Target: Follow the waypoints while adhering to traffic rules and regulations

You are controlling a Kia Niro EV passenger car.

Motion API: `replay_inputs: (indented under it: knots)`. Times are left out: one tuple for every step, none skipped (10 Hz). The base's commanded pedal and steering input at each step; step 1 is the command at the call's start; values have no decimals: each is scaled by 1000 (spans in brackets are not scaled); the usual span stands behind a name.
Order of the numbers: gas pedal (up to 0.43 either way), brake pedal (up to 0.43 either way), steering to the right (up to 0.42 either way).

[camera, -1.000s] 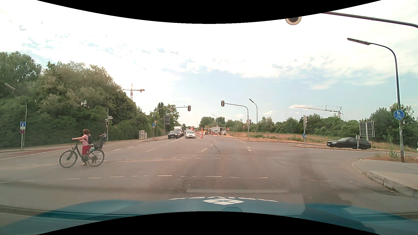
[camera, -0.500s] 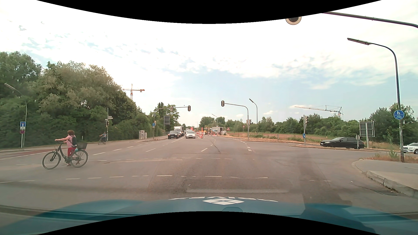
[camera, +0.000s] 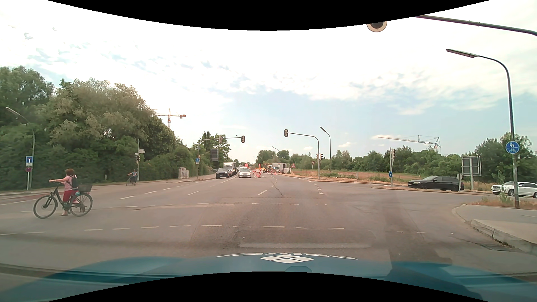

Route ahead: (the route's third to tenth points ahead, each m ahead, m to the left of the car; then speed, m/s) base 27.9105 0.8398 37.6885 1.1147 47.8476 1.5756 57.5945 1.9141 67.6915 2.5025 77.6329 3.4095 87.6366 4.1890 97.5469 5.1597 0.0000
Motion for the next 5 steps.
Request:
replay_inputs:
  knots:
    - [0, 250, 14]
    - [0, 250, 14]
    - [0, 250, 14]
    - [0, 244, 14]
    - [0, 250, 14]
